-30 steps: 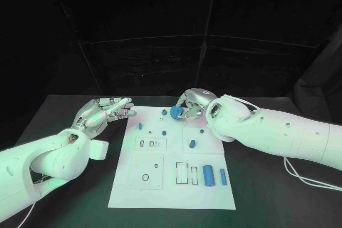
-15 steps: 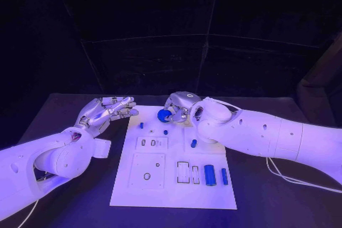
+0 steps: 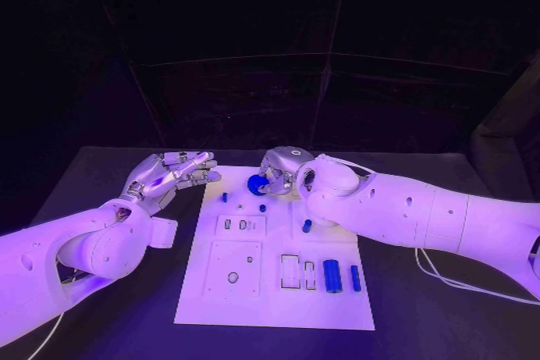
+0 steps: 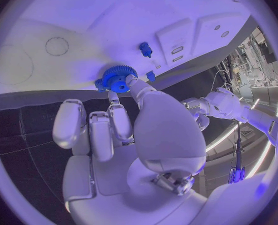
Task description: Assemble the parts on the task board
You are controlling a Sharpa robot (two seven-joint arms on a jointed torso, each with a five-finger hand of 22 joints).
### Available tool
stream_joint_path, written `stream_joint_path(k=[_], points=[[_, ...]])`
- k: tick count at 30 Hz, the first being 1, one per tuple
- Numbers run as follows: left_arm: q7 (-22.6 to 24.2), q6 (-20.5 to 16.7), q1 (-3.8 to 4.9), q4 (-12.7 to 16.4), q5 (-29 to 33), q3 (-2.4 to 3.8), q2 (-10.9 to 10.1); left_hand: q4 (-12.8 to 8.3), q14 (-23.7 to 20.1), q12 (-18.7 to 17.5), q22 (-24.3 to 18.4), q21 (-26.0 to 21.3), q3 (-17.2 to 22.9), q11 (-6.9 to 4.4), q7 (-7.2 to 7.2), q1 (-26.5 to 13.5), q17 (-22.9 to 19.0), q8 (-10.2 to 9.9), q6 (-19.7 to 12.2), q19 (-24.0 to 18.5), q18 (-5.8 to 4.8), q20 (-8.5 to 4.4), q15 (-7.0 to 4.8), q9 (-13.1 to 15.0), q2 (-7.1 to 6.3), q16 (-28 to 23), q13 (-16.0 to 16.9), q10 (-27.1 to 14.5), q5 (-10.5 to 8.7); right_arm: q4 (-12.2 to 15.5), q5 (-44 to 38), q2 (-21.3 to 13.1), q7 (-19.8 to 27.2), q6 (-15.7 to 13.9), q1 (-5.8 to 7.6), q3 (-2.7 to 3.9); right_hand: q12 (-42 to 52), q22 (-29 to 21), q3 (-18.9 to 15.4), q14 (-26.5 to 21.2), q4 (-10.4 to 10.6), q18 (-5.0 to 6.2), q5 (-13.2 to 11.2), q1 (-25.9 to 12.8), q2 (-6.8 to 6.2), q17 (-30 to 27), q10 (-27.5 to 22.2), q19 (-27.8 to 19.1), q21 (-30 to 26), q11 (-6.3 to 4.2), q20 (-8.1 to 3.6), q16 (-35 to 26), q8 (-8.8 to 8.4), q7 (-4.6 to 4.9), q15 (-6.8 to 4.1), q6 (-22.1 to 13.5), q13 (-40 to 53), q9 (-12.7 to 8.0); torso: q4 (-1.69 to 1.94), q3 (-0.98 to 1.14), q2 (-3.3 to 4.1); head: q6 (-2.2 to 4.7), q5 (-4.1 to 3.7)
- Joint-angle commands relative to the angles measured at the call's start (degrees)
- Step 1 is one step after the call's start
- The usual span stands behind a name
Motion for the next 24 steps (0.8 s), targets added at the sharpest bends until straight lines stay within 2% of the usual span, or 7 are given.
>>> stream_joint_path(k=[1,4,7,11,16,19,24], points=[[0.2,0.7,0.09,0.0,-0.2,0.05,0.1,-0.4,0.3,-0.3,-0.1,-0.3,0.0,0.14,0.26,-0.3,0.0,-0.3,0.1,0.5,0.89,0.02,0.18,0.0,0.1,-0.2,0.0,0.1,-0.31,-0.2,-1.0,0.3,0.1,0.7,0.11,0.0,-0.3,0.0,-1.1,3.9,0.2,-0.43,-0.5,-1.5,-1.08,4.4,-0.3,0.0,0.0,0.62,0.74,0.0,-1.54,0.55,0.76,-2.9,-0.1,1.2,-0.04,0.01,0.01,-0.04,-0.01],[0.2,0.7,0.09,0.0,-0.2,0.05,0.1,-0.4,0.3,-0.3,-0.1,-0.3,0.0,0.14,0.26,-0.3,0.0,-0.3,0.1,0.5,0.89,0.02,0.18,0.0,0.1,-0.2,0.0,0.1,-0.31,-0.3,-0.9,0.6,0.7,1.4,0.11,-0.01,-0.2,0.1,-3.1,4.0,1.1,-0.42,-1.4,-3.2,-2.47,4.7,-0.3,0.0,0.0,0.97,1.11,0.1,-2.25,0.86,1.12,-4.1,0.0,1.3,-0.02,0.01,0.02,-0.06,0.02],[0.2,0.7,0.09,0.0,-0.2,0.05,0.1,-0.4,0.3,-0.3,-0.1,-0.3,0.0,0.14,0.26,-0.3,0.0,-0.3,0.1,0.5,0.89,0.02,0.18,0.0,0.1,-0.2,0.0,0.1,-0.31,-0.3,-0.9,0.8,1.1,2.2,0.11,-0.02,0.0,0.1,-6.4,4.0,2.5,-0.39,-1.2,-4.5,-3.05,5.0,-0.3,0.0,0.1,1.12,1.39,0.3,-2.24,0.95,1.31,-4.3,0.1,1.4,-0.04,0.01,0.01,-0.07,0.02],[0.1,0.7,0.09,0.0,-0.2,0.05,0.1,-0.4,0.3,-0.3,-0.1,-0.3,0.0,0.14,0.26,-0.3,0.0,-0.3,0.1,0.5,0.89,0.02,0.18,0.0,0.1,-0.2,0.0,0.1,-0.31,-0.3,-0.8,0.8,1.1,2.7,0.11,-0.02,0.1,0.1,-9.7,4.0,3.9,-0.4,-0.6,-4.3,-2.62,5.2,-0.3,0.0,0.1,1.16,1.5,0.3,-2.16,0.97,1.35,-4.1,0.3,1.4,-0.05,-0.01,0.01,-0.13,0.04],[0.1,0.7,0.09,0.1,-0.2,0.05,0.0,-0.6,0.3,-0.3,-0.1,-0.3,0.0,0.14,0.26,-0.2,0.0,-0.3,0.1,0.5,0.89,0.02,0.17,0.0,0.17,-0.3,0.0,0.1,-0.31,-0.4,-0.7,0.7,0.7,2.3,0.11,-0.03,0.1,0.2,-11.3,4.0,4.6,-0.4,-0.5,-3.8,-2.15,5.4,-0.4,0.0,0.1,1.25,1.55,0.4,-2.26,1.06,1.44,-4.4,0.3,1.4,-0.04,-0.02,0.01,-0.06,0.0],[0.0,0.7,0.09,0.1,-0.2,0.05,0.0,-0.6,0.3,-0.3,-0.1,-0.3,0.0,0.14,0.26,-0.2,0.0,-0.3,0.1,0.5,0.89,0.02,0.17,0.0,0.17,-0.3,0.0,0.1,-0.31,0.0,-0.5,0.2,0.8,0.4,0.11,-0.03,0.2,0.2,-12.4,4.1,5.5,-0.39,0.0,-3.7,-1.71,5.4,-0.4,0.0,0.1,1.27,1.58,0.4,-2.22,1.07,1.47,-4.4,0.5,1.4,-0.02,0.0,0.02,-0.1,0.03],[0.1,0.6,0.09,0.1,-0.2,0.05,-0.2,-0.6,0.3,-0.3,-0.1,-0.3,0.0,0.14,0.26,-0.2,0.0,-0.3,0.1,0.5,0.89,0.02,0.17,0.0,0.17,-0.3,0.0,0.1,-0.31,2.8,1.8,-3.0,3.0,-5.7,0.09,-0.04,1.5,0.8,-13.4,4.1,6.3,-0.5,1.8,-3.0,-0.92,5.7,0.4,0.3,0.4,1.14,1.54,0.5,-2.01,0.92,1.39,-3.8,1.7,1.5,-0.16,0.09,-0.02,0.06,0.09]])
